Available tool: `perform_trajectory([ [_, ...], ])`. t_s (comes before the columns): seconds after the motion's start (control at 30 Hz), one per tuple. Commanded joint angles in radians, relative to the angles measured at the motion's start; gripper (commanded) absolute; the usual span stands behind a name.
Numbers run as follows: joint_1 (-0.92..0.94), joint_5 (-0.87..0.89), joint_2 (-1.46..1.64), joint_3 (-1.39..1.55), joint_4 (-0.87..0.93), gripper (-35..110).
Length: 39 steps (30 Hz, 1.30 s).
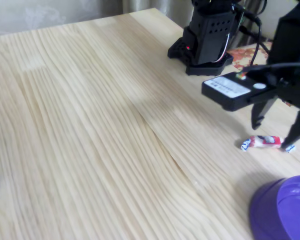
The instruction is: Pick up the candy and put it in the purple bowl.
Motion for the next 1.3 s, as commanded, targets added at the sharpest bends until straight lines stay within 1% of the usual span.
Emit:
perform_trajectory([
  [0.0,-0.002,1.003,0.006,-0.098,0.006,23],
  [0.13,-0.002,1.026,-0.026,-0.11,-0.008,20],
  [0.4,-0.02,1.048,-0.035,0.021,-0.164,20],
  [0.57,-0.018,1.051,-0.015,0.077,-0.183,20],
  [0.63,-0.017,1.051,0.026,0.084,-0.133,20],
  [0.7,0.0,1.005,0.063,0.038,-0.029,20],
  [0.83,0.037,0.896,0.078,-0.155,0.199,20],
  [0.93,0.049,0.821,0.023,-0.371,0.388,20],
  [1.03,0.051,0.77,-0.028,-0.545,0.523,20],
  [1.13,0.015,0.825,-0.012,-0.545,0.548,20],
  [1.27,-0.072,1.023,0.091,-0.324,0.402,19],
])
